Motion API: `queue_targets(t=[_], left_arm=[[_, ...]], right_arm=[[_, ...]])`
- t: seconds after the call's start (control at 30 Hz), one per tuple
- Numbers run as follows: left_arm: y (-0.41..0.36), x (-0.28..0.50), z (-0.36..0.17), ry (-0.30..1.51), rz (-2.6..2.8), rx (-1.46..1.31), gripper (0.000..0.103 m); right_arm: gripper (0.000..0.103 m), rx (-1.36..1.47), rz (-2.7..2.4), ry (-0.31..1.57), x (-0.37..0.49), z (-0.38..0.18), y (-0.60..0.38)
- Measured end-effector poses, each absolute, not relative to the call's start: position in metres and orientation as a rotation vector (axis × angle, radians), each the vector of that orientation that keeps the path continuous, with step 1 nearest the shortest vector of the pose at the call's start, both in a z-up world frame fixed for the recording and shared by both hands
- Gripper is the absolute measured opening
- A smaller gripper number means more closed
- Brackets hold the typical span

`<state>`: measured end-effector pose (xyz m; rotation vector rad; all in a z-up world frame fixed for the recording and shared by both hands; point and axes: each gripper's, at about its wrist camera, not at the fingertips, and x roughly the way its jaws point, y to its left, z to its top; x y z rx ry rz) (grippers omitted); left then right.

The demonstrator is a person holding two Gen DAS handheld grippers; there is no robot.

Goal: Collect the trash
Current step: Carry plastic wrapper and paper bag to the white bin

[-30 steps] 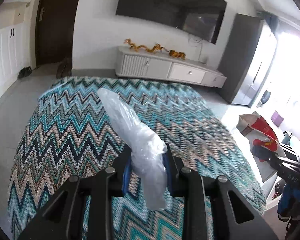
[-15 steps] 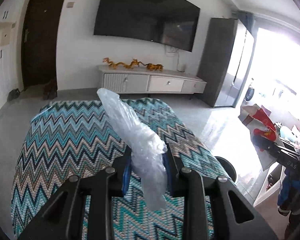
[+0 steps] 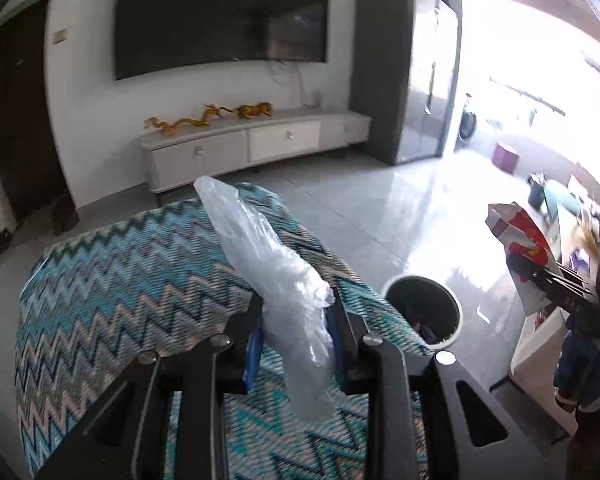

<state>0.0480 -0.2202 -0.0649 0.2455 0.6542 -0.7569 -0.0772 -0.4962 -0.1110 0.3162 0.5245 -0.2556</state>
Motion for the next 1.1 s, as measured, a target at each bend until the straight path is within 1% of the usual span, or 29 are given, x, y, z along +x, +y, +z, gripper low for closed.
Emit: queue_targets(t=[0.2,0.37,0.6,0.9,1.1], left_arm=[[-0.310,0.045,-0.092,0.709,-0.848,0.370,0.027],[-0.377,0.040,-0.120,0.746,-0.911,0.454,0.027],[-0.454,0.042,-0.162,0.768,-0.938,0.540,0.027],[-0.516,0.052,-0.210,0.810,-0.937,0.610,0.028],[-0.549,0.058,-0.230,0.829,-0.942,0.638,0.029]], right_arm=[[0.024,0.433,-0.332,0.582,-0.086,-0.163,-0.549],[0.024,0.510,-0.371,0.658,-0.076,-0.210,-0.580],[0.024,0.560,-0.390,0.714,-0.059,-0.254,-0.618],[0.026,0.589,-0.426,0.780,-0.030,-0.298,-0.660],[0.029,0.602,-0.448,0.831,-0.015,-0.324,-0.679]])
